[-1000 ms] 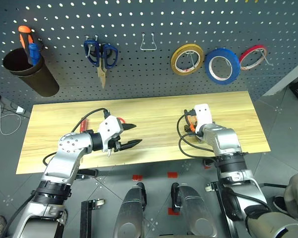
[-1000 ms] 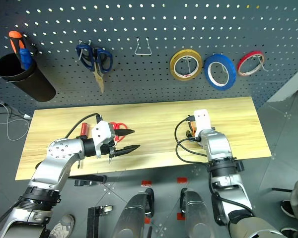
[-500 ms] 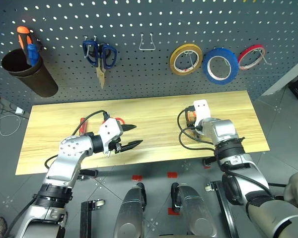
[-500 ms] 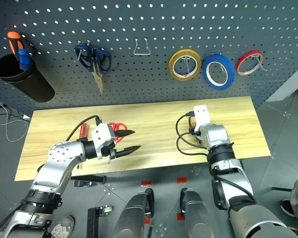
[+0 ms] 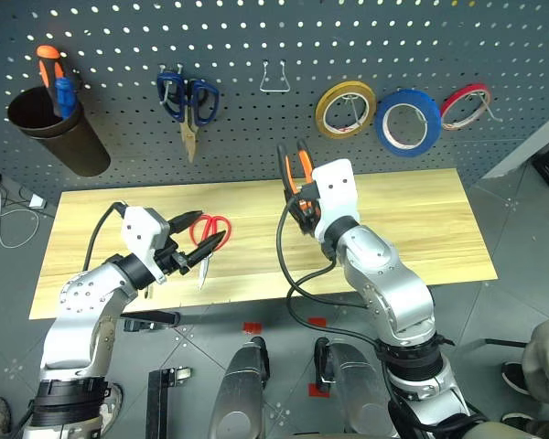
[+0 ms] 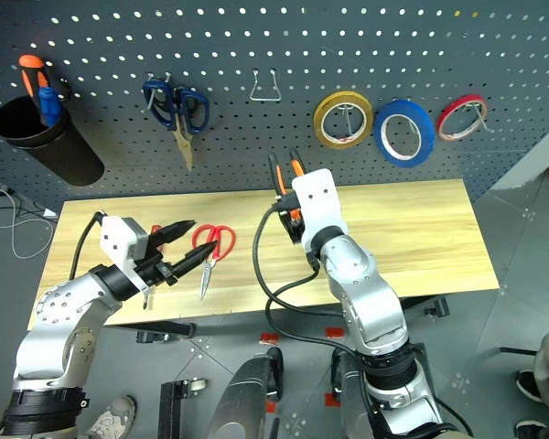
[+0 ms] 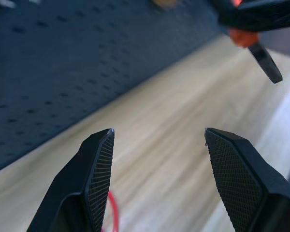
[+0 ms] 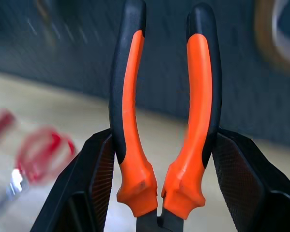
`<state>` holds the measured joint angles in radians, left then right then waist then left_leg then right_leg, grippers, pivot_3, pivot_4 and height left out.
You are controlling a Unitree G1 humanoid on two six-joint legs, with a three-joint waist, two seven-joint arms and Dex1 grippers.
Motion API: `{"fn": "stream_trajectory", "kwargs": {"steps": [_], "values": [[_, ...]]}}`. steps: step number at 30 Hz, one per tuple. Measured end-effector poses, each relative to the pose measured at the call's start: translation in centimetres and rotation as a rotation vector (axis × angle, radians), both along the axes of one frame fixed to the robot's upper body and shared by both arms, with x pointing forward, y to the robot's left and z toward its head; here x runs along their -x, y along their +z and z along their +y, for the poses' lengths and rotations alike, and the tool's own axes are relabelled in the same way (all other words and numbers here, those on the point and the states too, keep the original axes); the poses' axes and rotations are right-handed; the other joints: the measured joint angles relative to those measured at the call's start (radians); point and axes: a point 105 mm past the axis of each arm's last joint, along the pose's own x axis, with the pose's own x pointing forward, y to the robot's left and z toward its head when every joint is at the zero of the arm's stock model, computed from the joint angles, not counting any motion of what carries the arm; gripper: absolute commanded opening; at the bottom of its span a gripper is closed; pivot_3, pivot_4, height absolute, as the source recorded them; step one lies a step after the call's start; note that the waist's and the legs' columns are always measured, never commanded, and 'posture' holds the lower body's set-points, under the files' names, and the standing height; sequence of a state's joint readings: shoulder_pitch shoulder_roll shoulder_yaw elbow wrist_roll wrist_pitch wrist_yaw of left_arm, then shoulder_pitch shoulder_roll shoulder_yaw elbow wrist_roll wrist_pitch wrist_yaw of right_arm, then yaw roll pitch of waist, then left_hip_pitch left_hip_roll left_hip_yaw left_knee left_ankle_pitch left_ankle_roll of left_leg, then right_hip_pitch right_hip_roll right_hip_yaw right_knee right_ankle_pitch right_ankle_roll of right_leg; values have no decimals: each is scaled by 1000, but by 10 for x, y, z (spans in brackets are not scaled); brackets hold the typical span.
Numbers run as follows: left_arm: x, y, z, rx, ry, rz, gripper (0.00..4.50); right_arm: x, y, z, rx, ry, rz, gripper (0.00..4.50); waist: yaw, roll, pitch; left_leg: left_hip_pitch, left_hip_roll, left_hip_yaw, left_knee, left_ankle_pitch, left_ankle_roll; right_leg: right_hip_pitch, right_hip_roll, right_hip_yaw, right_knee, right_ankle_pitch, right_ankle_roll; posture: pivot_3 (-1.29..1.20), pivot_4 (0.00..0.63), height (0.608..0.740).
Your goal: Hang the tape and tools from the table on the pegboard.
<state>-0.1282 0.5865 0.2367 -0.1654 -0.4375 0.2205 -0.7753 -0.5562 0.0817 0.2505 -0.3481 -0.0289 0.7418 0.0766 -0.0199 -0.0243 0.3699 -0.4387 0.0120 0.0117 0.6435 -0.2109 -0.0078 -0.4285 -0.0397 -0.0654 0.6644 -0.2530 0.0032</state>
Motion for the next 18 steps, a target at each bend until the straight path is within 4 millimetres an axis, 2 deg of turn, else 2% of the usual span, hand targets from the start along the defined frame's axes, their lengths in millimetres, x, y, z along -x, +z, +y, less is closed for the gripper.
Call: {"fn": "stream_trajectory", "kwargs": {"steps": [4, 6, 9, 14, 18], "values": [[3, 20, -6, 39, -19, -25, 3142, -2, 77, 23, -58, 75, -309, 2725, 17, -1, 0, 1, 0, -1, 0, 4, -6, 0, 1, 0, 2, 1, -1, 95, 317, 740], [1, 26, -8, 50, -21, -29, 3142, 0, 101, 29, -77, 95, -410, 2725, 21, -1, -1, 2, 0, -1, 0, 4, -6, 0, 1, -1, 3, 1, -2, 104, 315, 740], [-3, 37, -9, 68, -17, -39, 3142, -6, 115, 39, -86, 115, -461, 2725, 27, -2, -1, 2, 0, -1, -1, 4, -6, 1, 1, -1, 2, 3, -6, 112, 315, 740], [-12, 59, -19, 40, -30, -100, 3142, -31, 142, 48, -100, 91, -528, 2725, 39, -2, -1, 1, 0, -1, -1, 4, -6, 1, 1, -1, 1, 3, -6, 141, 318, 740], [-19, 66, -24, 45, -25, -125, 3142, -36, 166, 50, -110, 83, -630, 2725, 43, -2, -1, 1, 0, 0, -2, 4, -6, 1, 1, -2, 0, 3, -6, 150, 332, 740]]}}
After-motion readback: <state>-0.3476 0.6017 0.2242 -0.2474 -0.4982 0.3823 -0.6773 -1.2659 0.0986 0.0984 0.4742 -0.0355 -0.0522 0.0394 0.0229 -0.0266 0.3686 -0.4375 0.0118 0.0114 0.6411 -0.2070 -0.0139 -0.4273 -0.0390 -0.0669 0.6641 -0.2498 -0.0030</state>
